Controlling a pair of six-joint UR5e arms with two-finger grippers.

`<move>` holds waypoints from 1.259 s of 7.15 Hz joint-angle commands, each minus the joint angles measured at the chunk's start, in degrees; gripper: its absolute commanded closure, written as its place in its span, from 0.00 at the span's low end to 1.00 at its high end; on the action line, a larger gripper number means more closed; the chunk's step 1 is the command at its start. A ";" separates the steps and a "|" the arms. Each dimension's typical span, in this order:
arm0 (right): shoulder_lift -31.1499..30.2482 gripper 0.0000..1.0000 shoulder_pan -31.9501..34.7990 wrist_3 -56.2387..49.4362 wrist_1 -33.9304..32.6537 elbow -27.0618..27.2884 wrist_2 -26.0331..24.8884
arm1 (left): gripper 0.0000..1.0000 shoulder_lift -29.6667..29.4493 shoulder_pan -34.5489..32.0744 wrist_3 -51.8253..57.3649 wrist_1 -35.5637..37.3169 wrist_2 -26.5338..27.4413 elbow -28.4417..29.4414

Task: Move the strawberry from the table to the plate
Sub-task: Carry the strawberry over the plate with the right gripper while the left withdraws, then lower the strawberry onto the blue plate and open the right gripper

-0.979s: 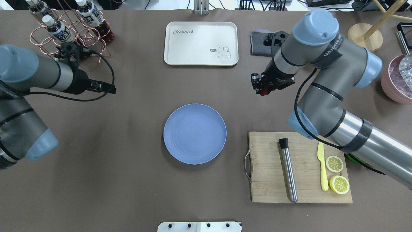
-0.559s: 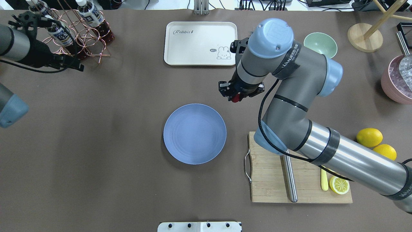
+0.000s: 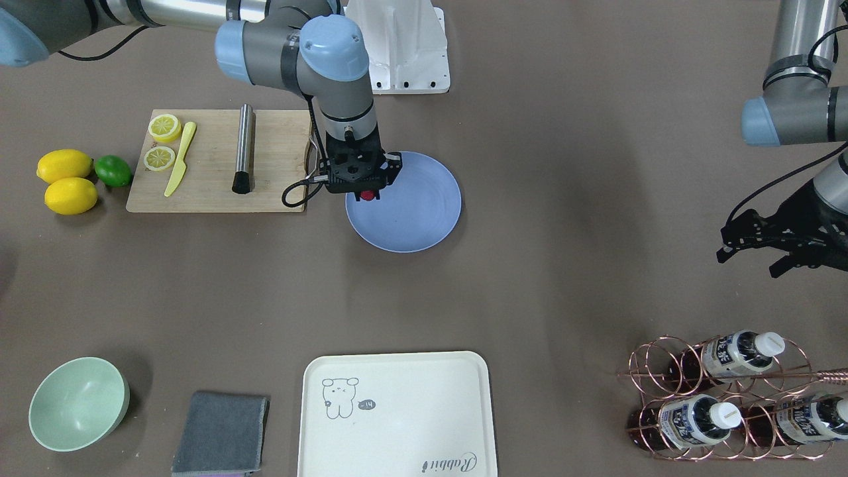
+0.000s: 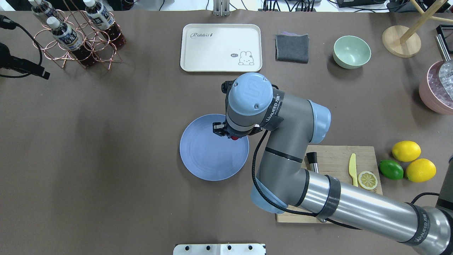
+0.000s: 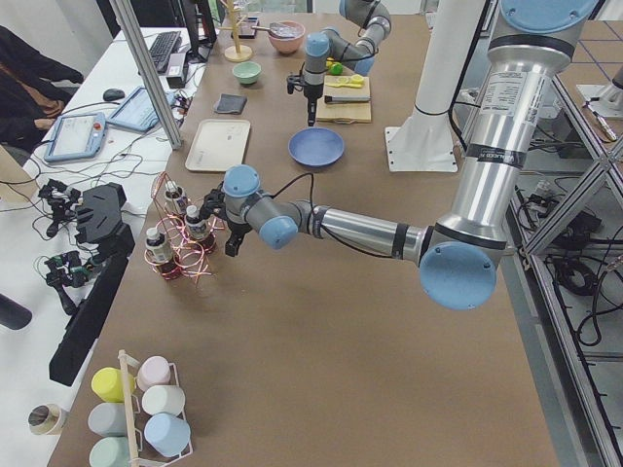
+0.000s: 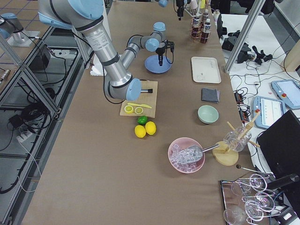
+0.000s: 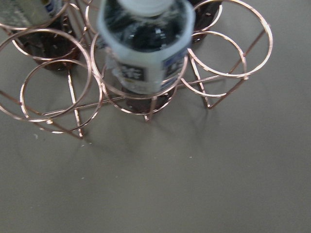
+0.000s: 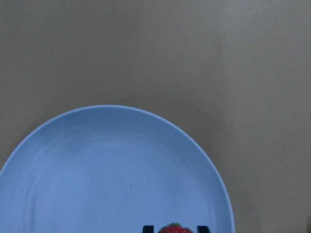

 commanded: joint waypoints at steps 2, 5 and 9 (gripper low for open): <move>2.48 1.00 -2.25 0.59 1.67 -4.84 -2.63 | 0.02 -0.03 -4.26 14.13 10.27 -0.90 0.97; 3.18 1.00 -4.09 3.31 10.91 -9.68 -2.64 | 0.02 0.06 -5.60 16.21 11.62 -0.72 1.23; 3.44 0.00 -4.36 4.45 9.43 -9.77 -3.68 | 0.02 0.58 -5.95 16.21 11.53 -0.90 1.23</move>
